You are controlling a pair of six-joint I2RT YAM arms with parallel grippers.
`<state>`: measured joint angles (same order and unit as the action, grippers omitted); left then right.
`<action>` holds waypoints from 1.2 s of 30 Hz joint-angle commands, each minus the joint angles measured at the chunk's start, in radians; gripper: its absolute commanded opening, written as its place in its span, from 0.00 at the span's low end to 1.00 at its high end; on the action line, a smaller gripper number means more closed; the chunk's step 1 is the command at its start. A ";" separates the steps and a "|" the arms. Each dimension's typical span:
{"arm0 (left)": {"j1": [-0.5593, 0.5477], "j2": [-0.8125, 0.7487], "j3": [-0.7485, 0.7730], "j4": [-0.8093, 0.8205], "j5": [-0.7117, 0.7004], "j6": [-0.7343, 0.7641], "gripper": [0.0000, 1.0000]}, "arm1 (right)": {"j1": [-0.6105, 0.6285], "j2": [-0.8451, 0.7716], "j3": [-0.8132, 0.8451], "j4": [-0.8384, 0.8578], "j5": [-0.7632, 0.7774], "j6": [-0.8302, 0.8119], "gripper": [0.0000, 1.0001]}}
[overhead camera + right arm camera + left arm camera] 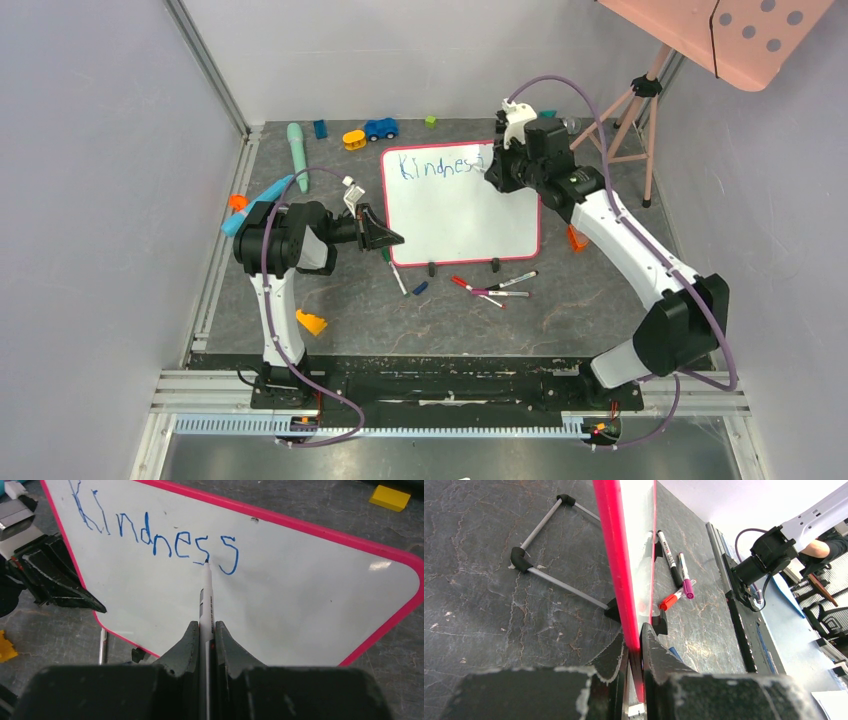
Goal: Write a sentence on the whiteboard
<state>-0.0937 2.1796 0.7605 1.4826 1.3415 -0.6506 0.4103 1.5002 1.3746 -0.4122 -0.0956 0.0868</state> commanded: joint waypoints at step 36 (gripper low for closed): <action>0.008 -0.003 -0.094 0.074 -0.109 0.198 0.02 | 0.194 -0.220 -0.256 0.272 0.035 0.086 0.00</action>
<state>-0.0910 2.1403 0.6613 1.5059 1.2358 -0.6205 0.5690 1.2587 1.1149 -0.1787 -0.1482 0.1513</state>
